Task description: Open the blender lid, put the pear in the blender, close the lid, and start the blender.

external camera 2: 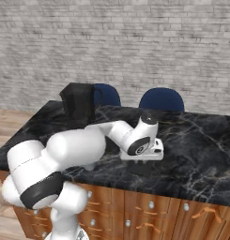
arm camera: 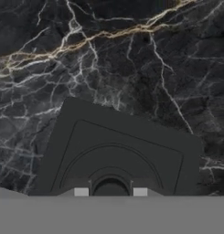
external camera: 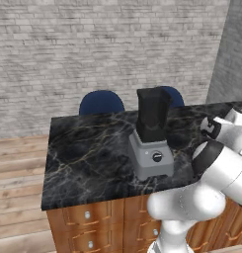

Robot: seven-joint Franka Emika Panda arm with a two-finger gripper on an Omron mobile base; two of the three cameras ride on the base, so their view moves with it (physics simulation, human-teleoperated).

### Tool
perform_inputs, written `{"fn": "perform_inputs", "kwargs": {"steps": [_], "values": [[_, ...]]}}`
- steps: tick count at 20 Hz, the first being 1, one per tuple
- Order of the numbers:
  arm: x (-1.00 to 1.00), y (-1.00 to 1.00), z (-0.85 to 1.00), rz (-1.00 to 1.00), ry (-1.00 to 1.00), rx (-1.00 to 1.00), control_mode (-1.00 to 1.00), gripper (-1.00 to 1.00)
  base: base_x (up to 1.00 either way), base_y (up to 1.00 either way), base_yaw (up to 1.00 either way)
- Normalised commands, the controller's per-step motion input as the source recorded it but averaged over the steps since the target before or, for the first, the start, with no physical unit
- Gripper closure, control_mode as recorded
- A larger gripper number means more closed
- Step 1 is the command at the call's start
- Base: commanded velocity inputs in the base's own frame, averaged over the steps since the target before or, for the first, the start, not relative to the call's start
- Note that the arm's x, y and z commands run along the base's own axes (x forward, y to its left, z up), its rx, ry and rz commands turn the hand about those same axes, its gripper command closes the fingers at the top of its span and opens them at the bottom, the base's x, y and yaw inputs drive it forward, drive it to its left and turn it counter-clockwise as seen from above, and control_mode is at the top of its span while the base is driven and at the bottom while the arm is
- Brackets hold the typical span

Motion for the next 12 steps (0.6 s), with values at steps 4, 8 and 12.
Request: {"fn": "perform_inputs", "kwargs": {"steps": [4, 8, 12], "values": [[-0.36, 0.19, 1.00, -0.03, -0.09, -0.03, -1.00, 1.00, 0.00, 0.00, 0.00], [-0.23, 0.24, 0.40, -0.01, -0.03, -0.04, -1.00, 1.00, 0.00, 0.00, 0.00], [-0.33, 0.14, 0.59, 0.00, -0.13, 0.00, -1.00, 1.00, 0.00, 0.00, 0.00]]}}
